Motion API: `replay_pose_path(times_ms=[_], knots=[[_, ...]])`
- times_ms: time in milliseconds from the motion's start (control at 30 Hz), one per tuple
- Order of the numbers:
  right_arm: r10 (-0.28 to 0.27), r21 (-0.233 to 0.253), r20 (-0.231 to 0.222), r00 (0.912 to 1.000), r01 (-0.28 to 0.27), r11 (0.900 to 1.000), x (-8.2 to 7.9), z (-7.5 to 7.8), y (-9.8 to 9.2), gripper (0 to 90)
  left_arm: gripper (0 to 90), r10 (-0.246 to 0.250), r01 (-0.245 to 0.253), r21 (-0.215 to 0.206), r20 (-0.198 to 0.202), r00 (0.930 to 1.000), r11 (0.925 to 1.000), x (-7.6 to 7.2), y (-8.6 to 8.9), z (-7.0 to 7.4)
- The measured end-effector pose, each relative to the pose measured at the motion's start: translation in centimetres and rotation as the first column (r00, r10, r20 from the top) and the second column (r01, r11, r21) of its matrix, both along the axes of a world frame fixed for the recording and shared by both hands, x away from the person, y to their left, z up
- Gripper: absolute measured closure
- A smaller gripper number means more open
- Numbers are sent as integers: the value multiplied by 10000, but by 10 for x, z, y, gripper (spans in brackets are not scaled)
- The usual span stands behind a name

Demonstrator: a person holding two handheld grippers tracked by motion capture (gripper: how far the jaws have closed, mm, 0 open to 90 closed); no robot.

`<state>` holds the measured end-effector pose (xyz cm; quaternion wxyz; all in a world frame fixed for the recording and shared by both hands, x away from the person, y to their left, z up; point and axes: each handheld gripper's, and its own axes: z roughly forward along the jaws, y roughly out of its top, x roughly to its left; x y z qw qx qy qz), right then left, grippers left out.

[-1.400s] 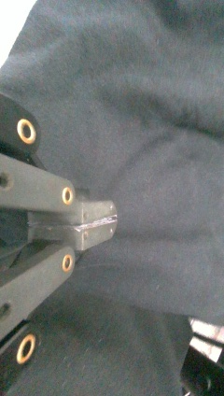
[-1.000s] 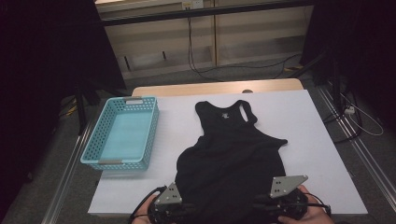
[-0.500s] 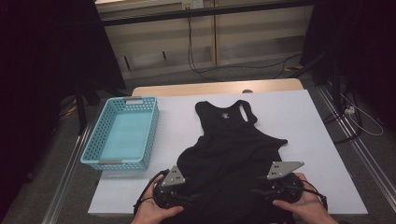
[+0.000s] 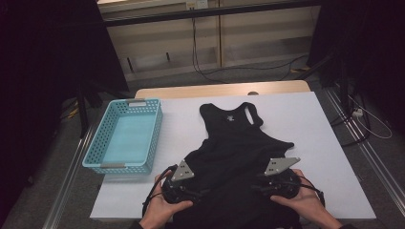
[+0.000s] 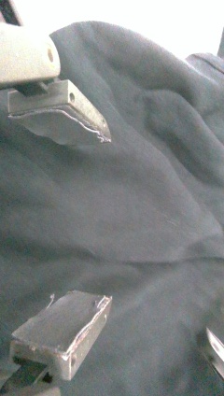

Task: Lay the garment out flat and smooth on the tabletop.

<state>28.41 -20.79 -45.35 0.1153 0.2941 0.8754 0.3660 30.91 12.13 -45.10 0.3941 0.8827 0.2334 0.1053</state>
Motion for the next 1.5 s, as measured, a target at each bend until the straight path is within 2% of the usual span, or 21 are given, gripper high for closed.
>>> replay_pose_path(times_ms=[100,167,233,333,400,467,533,600,700,800,900,967,1100,1200,1500], knots=[[67,-437,-133,9999,-73,9990,-3,-5,4,556,202,-189,190,31,-277,9994,9998,-4,0,-2],[59,-492,-75,10000,-63,9988,-4,-5,5,579,304,-542,535,-143,-536,9971,9985,-7,-1,-1],[96,-470,-103,9999,-101,9988,-3,-6,6,602,332,-787,788,-10,-634,9949,9969,-10,-4,-1],[208,-490,-228,9995,-219,9986,-3,-4,5,765,361,-839,855,153,-858,9928,9962,-10,-8,-5],[220,-513,-287,9993,-234,9984,-3,-4,4,853,385,-756,780,303,-741,9944,9965,-10,-9,-6],[212,-560,-283,9994,-227,9982,-4,-4,5,885,421,-753,780,349,-744,9944,9963,-8,-8,-7],[233,-794,-58,9997,-237,9966,-7,-3,7,894,421,-727,755,478,-584,9956,9960,-8,-8,-8],[249,-974,78,9997,-240,9950,-9,-2,9,900,415,-723,750,432,-602,9956,9963,-7,-9,-9],[296,-955,-33,9996,-297,9950,-12,-1,5,900,419,-748,776,562,-514,9959,9954,-6,-10,-9],[414,-933,-112,9991,-422,9947,-18,0,-2,900,470,-770,799,567,-513,9957,9952,-6,-10,-8],[728,-983,-201,9971,-745,9924,-25,1,-5,900,497,-817,849,595,-555,9951,9946,-6,-9,-7],[821,-990,-239,9963,-841,9915,-27,1,-6,900,556,-897,934,651,-568,9943,9935,-7,-9,-6],[946,-973,-306,9950,-971,9905,-30,1,-6,900,764,-1256,1314,765,-762,9891,9884,-8,-7,-4],[1005,-925,-346,9943,-1033,9903,-32,1,-5,900,871,-1285,1340,593,-889,9877,9892,-9,-6,-4],[1295,-822,-436,9906,-1328,9877,-45,1,-5,900,891,-1363,1426,453,-1210,9832,9887,-19,6,-1]])
